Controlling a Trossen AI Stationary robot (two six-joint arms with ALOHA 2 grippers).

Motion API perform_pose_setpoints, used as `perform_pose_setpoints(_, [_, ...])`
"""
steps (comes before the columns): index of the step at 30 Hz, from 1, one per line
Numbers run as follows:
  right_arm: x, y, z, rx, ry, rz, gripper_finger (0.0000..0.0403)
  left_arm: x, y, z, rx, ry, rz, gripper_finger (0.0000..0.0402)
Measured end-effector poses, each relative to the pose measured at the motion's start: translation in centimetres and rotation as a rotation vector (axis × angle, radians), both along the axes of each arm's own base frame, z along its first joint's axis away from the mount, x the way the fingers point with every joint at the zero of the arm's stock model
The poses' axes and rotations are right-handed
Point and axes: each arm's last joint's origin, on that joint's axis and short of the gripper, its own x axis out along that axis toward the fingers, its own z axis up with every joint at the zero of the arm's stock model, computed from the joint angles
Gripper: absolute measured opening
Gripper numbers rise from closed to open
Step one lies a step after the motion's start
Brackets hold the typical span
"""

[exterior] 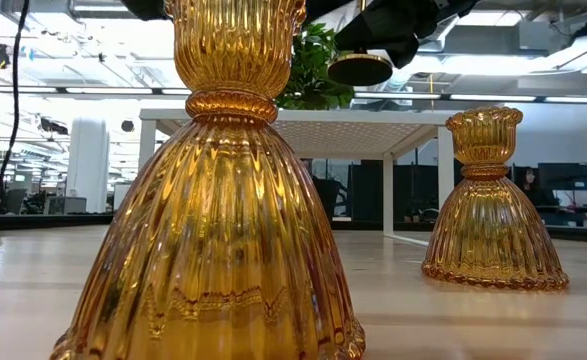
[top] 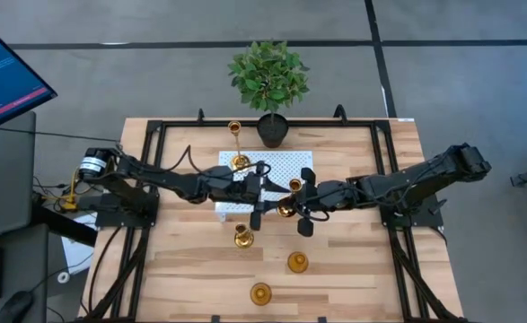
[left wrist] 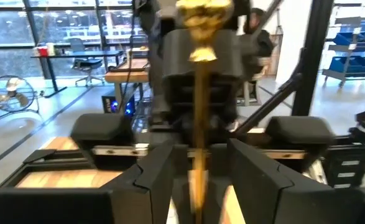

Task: Pick & Place candle stick holders
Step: Put the top gold candle holder on the shelf

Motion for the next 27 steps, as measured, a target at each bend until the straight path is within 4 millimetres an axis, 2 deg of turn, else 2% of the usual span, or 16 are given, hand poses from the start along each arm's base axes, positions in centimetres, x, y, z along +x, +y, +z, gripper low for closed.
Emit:
perform_pose_setpoints(7, [-0.05,0.19,0.01,-0.006,0.0,0.01,0.0001,0.44,0.02,0.44,0.005,-0.064,-0.046,0.0143])
perform_pose_setpoints(22, [0.03,0.11,0.13,-0.004,-0.014,0.006,0.0001,0.54,0.01,0.44,-0.003,-0.079,-0.051,0.0142])
perform_pose_setpoints(27, [0.09,0.12,0.29,0.0,-0.032,0.005,0.0001,0.53,0.0,0.48,-0.003,-0.083,-0.052,0.0128])
